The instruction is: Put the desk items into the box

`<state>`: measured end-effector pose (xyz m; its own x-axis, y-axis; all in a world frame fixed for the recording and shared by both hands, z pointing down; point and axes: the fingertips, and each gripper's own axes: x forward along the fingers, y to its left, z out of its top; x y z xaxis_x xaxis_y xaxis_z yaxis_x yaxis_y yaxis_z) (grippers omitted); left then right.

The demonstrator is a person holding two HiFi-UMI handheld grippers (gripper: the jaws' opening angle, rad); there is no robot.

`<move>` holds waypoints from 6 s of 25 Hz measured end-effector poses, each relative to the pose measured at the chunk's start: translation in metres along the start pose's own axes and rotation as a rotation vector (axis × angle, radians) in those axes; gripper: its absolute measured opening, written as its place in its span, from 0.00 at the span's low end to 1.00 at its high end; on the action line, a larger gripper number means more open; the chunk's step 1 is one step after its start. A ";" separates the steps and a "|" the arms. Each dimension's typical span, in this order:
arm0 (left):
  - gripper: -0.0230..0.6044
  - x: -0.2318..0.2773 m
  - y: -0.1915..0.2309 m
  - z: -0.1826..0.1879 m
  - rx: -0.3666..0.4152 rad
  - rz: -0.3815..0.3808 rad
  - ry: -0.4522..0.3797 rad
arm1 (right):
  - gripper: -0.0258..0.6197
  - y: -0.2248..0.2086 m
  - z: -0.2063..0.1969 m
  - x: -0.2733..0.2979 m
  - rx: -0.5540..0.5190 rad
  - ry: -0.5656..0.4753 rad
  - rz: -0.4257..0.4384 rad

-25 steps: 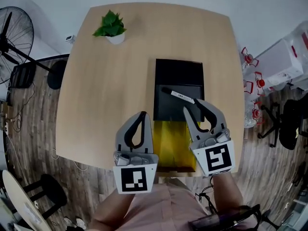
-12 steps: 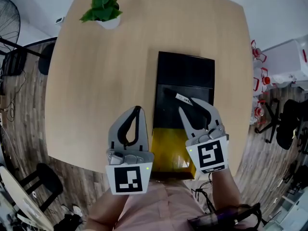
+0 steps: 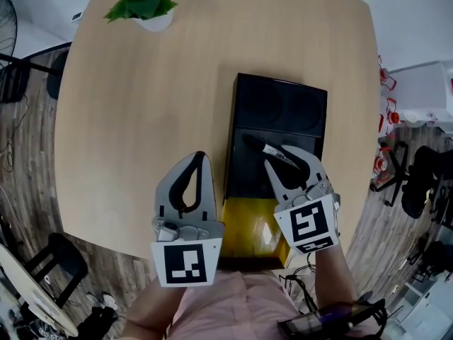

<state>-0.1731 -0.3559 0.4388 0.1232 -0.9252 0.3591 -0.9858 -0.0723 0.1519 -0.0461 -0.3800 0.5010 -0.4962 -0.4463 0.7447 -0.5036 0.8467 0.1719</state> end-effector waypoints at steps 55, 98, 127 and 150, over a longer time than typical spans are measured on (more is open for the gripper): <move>0.05 -0.194 -0.104 0.055 0.127 0.042 -0.287 | 0.14 0.093 0.021 -0.206 -0.091 -0.330 -0.054; 0.05 -0.115 -0.043 -0.044 0.078 -0.021 -0.037 | 0.19 0.140 -0.086 -0.031 0.082 0.043 0.139; 0.05 -0.260 -0.160 0.136 0.232 -0.004 -0.472 | 0.04 0.066 0.063 -0.346 0.133 -0.744 -0.320; 0.05 -0.266 -0.186 0.151 0.265 -0.032 -0.507 | 0.04 0.057 0.056 -0.378 0.140 -0.809 -0.378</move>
<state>-0.0399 -0.1528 0.1759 0.1472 -0.9794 -0.1382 -0.9855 -0.1334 -0.1045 0.0735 -0.1796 0.1935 -0.5992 -0.7998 -0.0362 -0.7894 0.5826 0.1938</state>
